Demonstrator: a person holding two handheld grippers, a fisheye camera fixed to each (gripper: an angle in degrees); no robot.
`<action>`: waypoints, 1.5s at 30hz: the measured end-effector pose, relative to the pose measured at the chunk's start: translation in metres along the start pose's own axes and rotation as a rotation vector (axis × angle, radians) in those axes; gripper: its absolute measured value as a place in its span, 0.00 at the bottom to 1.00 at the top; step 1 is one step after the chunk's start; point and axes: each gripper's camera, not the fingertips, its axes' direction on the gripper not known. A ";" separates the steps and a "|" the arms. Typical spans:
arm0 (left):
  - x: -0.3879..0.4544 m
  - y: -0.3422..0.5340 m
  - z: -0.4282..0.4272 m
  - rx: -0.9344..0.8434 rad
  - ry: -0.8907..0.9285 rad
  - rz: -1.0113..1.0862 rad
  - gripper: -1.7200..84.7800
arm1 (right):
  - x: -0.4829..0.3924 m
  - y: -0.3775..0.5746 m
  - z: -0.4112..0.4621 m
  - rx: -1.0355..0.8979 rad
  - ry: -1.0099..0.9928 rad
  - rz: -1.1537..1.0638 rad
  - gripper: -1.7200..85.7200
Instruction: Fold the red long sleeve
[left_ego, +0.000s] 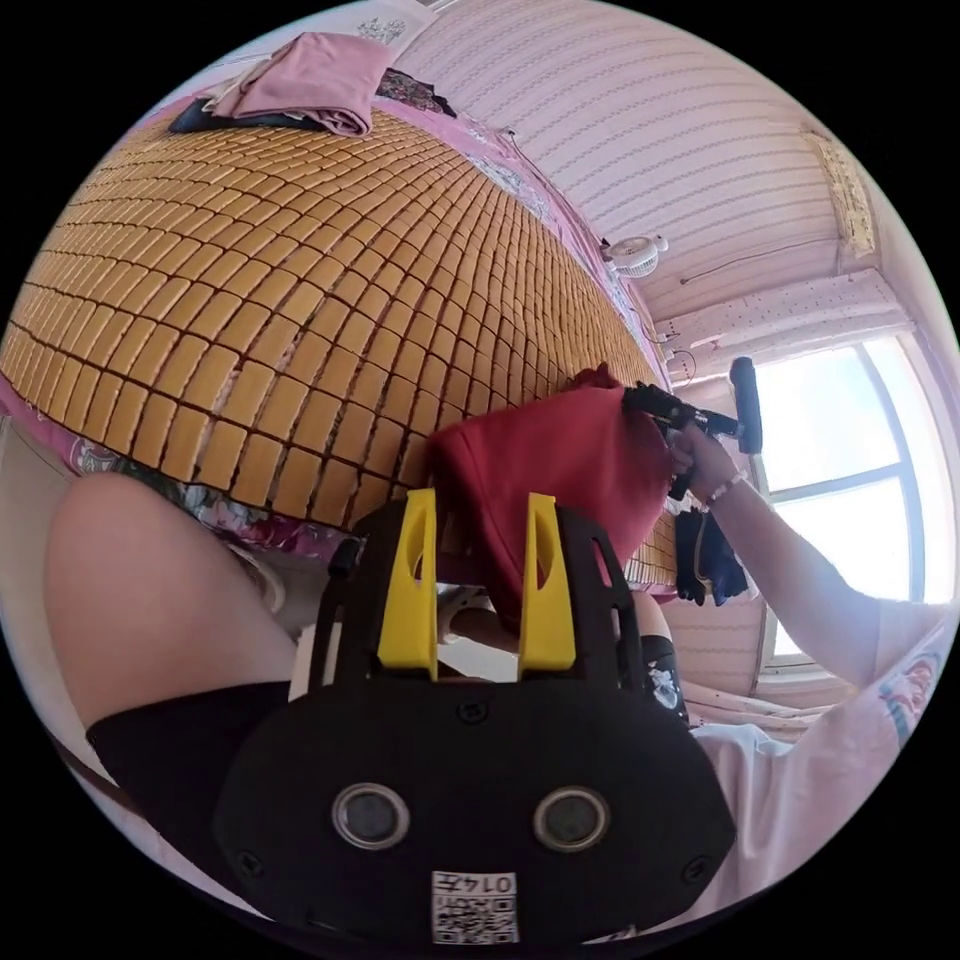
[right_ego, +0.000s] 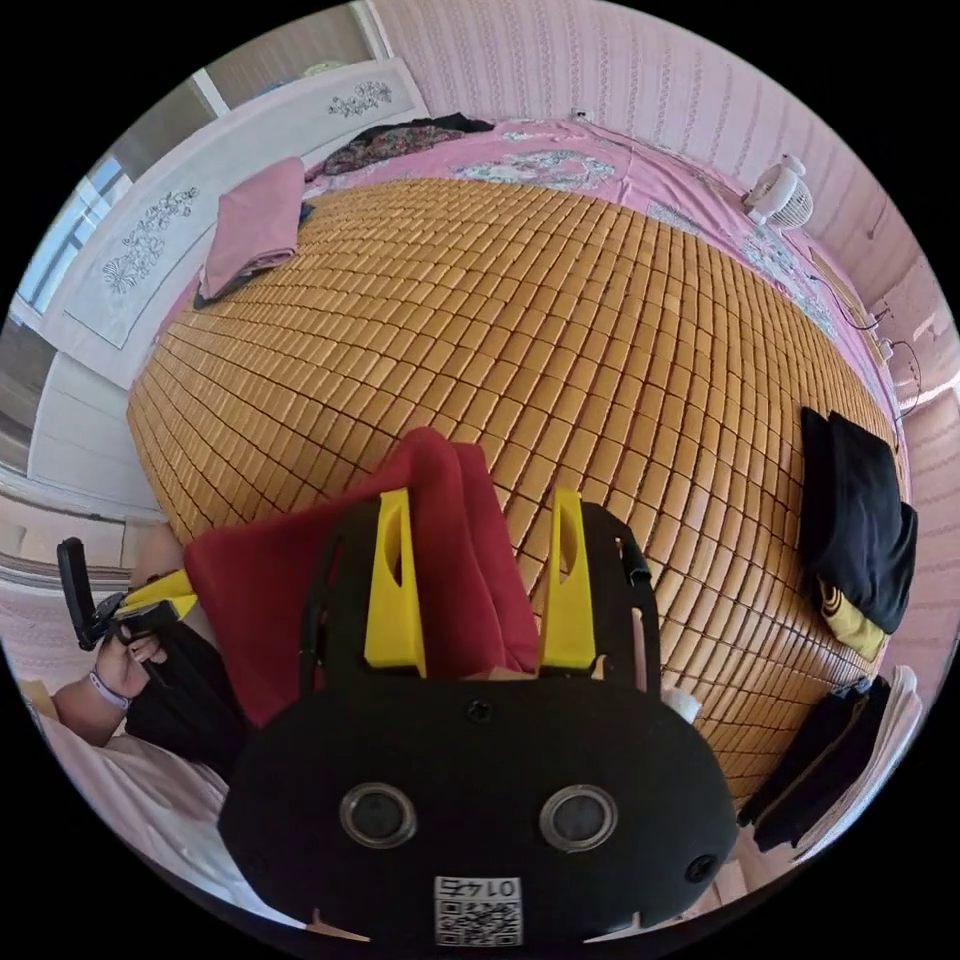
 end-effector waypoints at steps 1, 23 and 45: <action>0.000 0.000 0.007 -0.028 0.019 -0.019 0.17 | 0.004 -0.005 0.008 -0.034 -0.042 0.003 0.20; 0.086 0.063 -0.017 0.025 -0.114 0.412 0.04 | 0.068 0.203 -0.094 0.405 -0.538 0.057 0.06; 0.357 -0.025 -0.063 0.083 0.335 0.955 0.02 | 0.203 0.366 -0.290 0.932 -0.426 0.161 0.05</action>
